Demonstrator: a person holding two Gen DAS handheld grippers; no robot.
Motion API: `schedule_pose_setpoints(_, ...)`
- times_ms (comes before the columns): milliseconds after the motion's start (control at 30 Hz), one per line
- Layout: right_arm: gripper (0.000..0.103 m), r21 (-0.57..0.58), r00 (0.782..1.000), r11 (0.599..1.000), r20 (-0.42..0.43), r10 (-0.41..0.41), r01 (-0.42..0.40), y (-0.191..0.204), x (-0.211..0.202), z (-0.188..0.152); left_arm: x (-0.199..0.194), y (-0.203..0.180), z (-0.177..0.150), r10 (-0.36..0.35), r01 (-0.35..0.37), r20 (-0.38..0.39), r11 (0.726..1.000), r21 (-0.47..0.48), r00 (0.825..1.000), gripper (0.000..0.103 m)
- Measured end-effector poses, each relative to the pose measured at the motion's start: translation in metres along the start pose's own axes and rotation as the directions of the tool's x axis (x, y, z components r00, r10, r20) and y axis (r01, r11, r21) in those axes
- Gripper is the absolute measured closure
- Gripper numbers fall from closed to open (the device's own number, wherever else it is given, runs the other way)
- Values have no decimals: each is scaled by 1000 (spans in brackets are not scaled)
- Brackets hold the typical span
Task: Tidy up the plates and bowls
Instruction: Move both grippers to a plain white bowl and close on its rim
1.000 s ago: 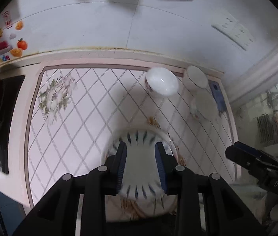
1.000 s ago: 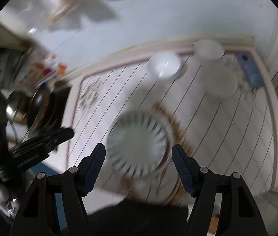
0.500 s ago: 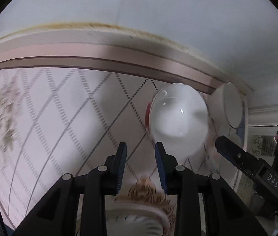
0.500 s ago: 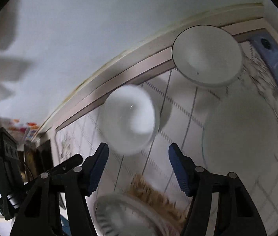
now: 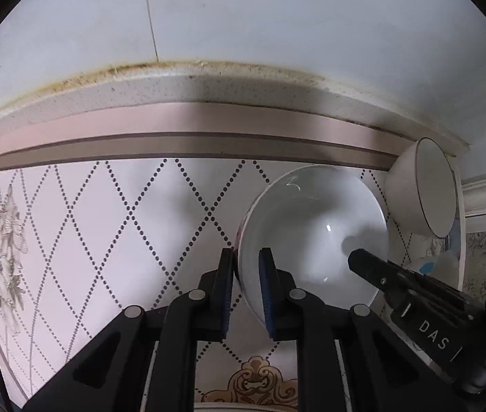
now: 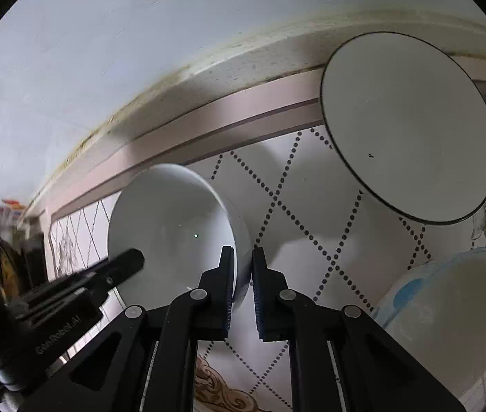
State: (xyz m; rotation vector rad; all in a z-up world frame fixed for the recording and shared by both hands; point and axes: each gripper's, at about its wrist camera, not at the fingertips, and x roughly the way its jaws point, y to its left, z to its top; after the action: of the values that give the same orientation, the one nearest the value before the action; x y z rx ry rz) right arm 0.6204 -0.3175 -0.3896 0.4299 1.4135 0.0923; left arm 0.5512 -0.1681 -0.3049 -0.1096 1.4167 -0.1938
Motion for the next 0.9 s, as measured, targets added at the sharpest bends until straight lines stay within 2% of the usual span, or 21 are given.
schedule_pose_setpoints(133, 91, -19, 1000, 1000, 3, 19, -19, 5, -12, -10, -23, 0, -12, -5, 5, 18, 1000, 5, 1000, 90)
schedule_pose_setpoints(300, 91, -68, 999, 997, 23, 31, -30, 15, -47, -34, -63, -15, -41, -22, 20, 47, 999, 41, 999, 90)
schedule_pose_setpoints(433, 91, -88, 998, 995, 34, 48, -44, 9, -83, -63, -96, -28, -80, -42, 37, 57, 995, 87, 997, 90)
schedule_pose_setpoints(533, 91, -93, 998, 994, 37, 54, -50, -5, -112, -93, -106, -43, -104, -66, 60, 53, 992, 114, 996, 90)
schedule_pose_setpoints(667, 91, -87, 998, 995, 28, 51, -49, -29, -136, -134, -103, -67, -138, -96, 92, 20, 985, 145, 995, 90)
schedule_pose_setpoints(800, 91, -82, 1000, 996, 13, 26, -25, -60, -147, -164, -75, -94, -166, -100, 105, -34, 980, 170, 994, 90)
schedule_pose_setpoints(900, 91, -62, 1000, 998, -14, 1, -2, -85, -143, -182, -54, -106, -175, -108, 121, -82, 977, 175, 991, 90)
